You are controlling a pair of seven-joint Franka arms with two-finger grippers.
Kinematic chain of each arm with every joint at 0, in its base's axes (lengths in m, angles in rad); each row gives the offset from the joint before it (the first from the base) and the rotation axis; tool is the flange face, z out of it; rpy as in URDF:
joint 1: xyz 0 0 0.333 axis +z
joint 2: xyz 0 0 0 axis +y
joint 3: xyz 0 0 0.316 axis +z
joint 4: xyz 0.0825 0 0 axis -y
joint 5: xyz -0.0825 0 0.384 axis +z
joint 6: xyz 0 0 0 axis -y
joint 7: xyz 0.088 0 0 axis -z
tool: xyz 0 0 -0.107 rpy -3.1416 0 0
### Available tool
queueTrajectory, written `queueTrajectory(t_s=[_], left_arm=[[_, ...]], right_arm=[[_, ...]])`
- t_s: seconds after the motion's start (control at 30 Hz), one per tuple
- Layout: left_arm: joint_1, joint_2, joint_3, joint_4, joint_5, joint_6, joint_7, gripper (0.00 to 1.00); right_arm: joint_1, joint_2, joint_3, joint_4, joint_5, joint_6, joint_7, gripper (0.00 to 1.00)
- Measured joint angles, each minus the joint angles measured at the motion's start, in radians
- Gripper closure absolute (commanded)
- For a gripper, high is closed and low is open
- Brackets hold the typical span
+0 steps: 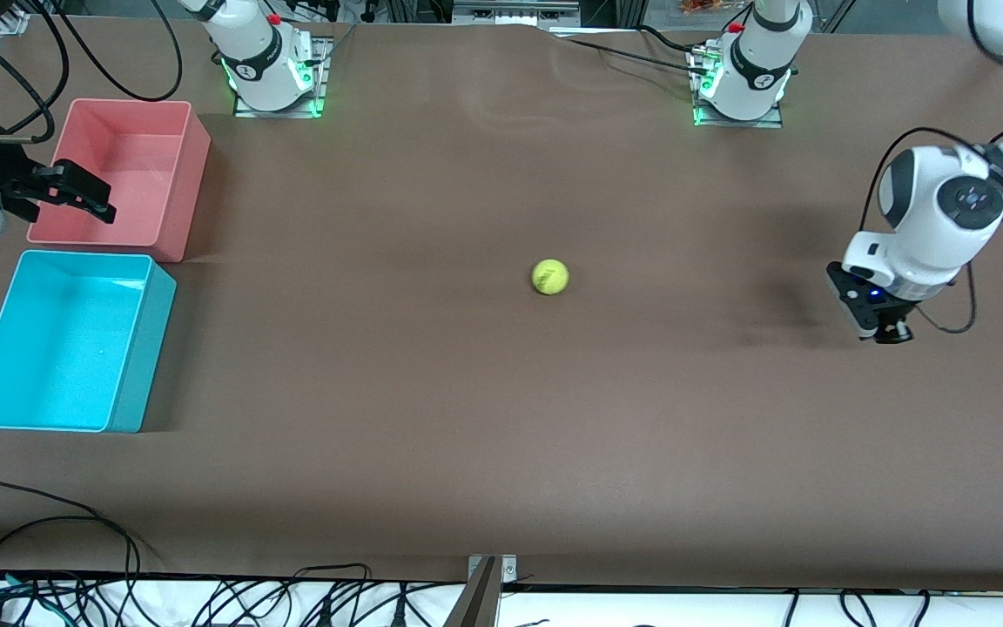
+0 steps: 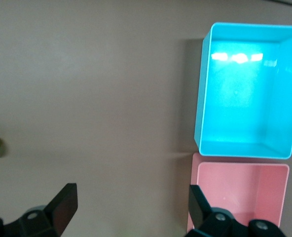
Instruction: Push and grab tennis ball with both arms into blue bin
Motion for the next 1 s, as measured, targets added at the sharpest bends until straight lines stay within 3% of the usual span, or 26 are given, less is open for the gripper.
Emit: queueTrajectory(t_s=[0.33,0.63,0.83,1.0], left_arm=[[-0.061,-0.153,0.0,0.112,-0.052,-0.246,-0.068,0.0],[-0.069,-0.177,0.0,0.265,-0.106,-0.491,-0.319,0.0],[-0.086,-0.177,0.0,0.334,-0.159,-0.638,-0.518,0.0],[-0.089,-0.178,0.0,0.367,-0.197,-0.715,-0.611,0.0]], right_arm=[[0.045,0.032,0.004,-0.01,0.008,-0.077,0.0,0.0],[0.056,0.05,0.051,-0.077,0.018,-0.127,0.0,0.0],[0.061,0.056,0.109,-0.149,0.019,-0.077,0.0,0.0],[0.062,0.059,0.158,-0.245,0.051,0.051,0.012,0.0]])
